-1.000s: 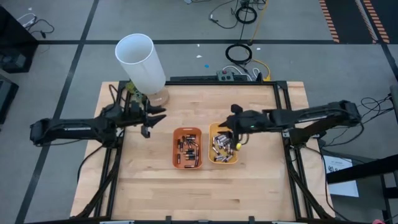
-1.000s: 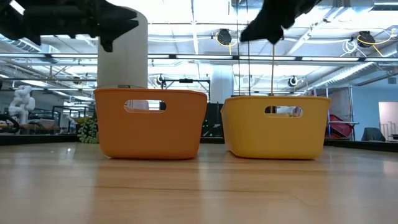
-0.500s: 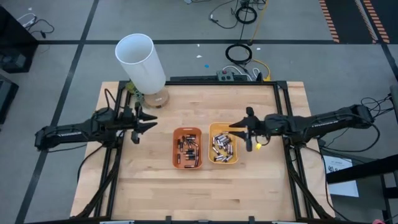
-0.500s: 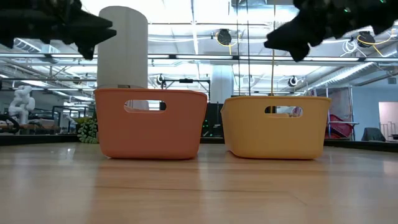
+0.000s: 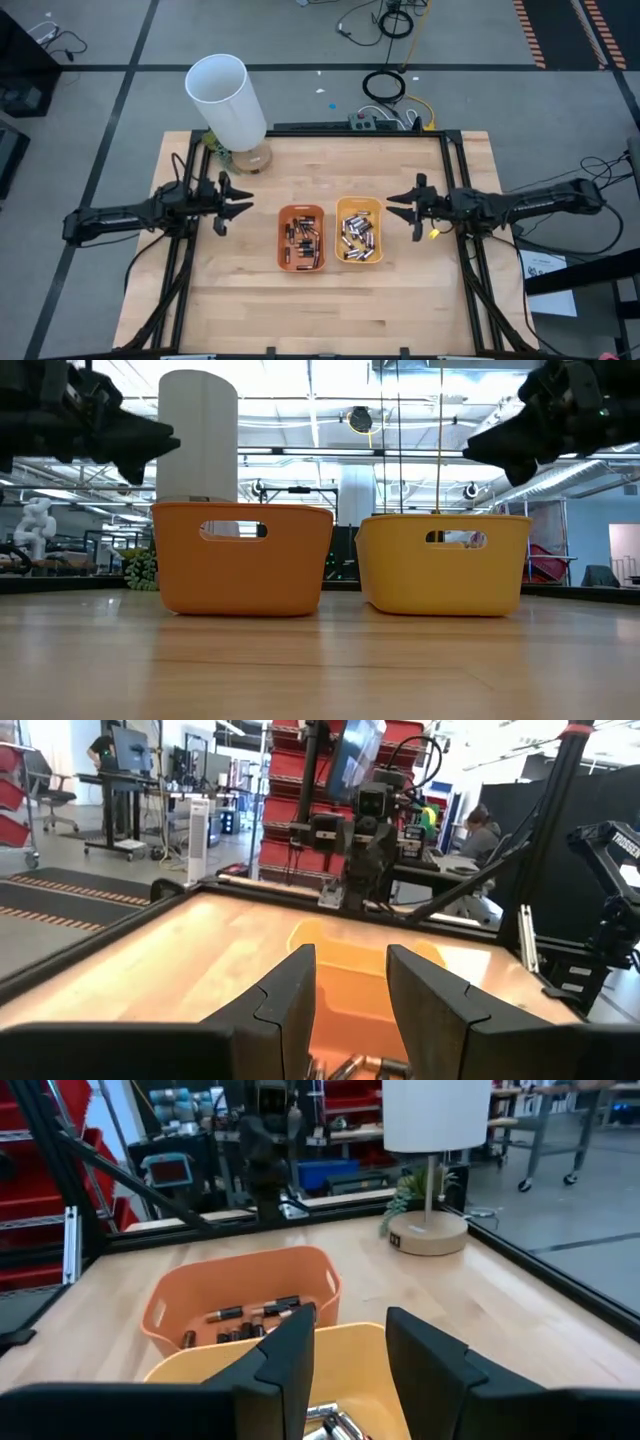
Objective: Sort batteries
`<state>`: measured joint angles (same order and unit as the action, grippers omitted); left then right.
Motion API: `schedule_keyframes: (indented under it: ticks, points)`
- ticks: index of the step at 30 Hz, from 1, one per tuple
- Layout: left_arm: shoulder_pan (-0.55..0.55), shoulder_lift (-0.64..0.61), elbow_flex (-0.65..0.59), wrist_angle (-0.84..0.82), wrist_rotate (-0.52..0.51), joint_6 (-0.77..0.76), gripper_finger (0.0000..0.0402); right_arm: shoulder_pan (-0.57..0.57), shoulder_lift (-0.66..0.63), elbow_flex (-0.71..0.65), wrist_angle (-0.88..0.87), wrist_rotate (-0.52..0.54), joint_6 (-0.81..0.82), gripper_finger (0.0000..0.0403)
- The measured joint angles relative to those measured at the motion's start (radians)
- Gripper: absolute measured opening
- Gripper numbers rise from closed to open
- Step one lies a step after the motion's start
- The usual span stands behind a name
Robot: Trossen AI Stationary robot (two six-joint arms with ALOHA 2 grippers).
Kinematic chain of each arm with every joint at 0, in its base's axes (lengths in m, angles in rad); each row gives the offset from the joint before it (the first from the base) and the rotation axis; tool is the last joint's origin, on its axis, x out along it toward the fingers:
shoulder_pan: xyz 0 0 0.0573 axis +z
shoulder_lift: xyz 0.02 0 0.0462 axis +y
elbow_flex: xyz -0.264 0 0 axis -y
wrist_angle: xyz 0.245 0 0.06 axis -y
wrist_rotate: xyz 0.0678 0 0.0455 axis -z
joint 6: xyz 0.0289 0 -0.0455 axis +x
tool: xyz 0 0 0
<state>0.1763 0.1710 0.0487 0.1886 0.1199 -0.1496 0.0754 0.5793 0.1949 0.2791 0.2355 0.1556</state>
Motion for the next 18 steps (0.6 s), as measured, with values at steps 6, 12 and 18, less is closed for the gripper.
schedule_keyframes:
  ticks: [6,12,18]
  points:
    - [0.000,-0.003,-0.042,0.044,-0.017,-0.046,0.0135,0.000,-0.110,-0.072,-0.001,-0.003,0.001,0.0116]
    - [0.000,-0.003,-0.042,0.035,-0.030,-0.028,0.0135,0.000,-0.185,-0.124,-0.049,-0.006,0.027,0.0116]
    - [0.001,-0.003,-0.042,0.035,-0.095,-0.051,0.0135,0.000,-0.231,-0.169,-0.052,-0.060,0.066,0.0116]
